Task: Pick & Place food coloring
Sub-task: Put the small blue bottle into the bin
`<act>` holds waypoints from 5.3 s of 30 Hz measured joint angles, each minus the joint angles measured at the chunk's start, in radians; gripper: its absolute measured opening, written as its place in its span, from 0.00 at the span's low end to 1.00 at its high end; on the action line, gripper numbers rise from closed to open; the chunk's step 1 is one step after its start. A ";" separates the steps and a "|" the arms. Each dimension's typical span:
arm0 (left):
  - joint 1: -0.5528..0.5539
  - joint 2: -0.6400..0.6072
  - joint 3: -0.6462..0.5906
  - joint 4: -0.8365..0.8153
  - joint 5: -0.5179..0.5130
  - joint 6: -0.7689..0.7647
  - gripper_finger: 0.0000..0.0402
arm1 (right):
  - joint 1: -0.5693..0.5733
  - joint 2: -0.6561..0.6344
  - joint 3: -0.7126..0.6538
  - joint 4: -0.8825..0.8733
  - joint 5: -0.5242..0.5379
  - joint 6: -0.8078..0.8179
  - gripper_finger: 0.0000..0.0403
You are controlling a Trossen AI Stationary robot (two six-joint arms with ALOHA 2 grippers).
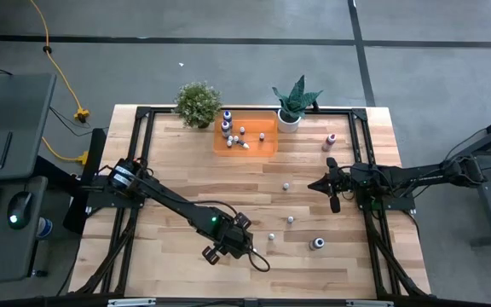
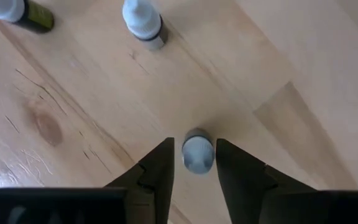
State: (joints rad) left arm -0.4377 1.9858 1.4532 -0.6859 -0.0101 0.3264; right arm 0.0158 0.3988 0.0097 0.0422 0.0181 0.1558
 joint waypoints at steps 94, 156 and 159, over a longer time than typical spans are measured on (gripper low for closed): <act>0.595 -0.468 0.010 0.128 -0.131 -0.987 0.08 | 0.000 -0.001 0.000 0.000 0.000 0.000 0.00; 0.739 0.212 0.406 -0.382 -0.303 -1.335 0.08 | 0.000 -0.001 0.000 -0.001 0.000 0.000 0.00; 0.739 0.212 0.401 -0.387 -0.310 -1.369 0.08 | 0.000 -0.001 0.000 -0.001 0.000 0.000 0.00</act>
State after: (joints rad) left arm 0.3016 2.1979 1.8545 -1.0732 -0.3202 -1.0428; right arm 0.0156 0.3979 0.0097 0.0416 0.0181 0.1558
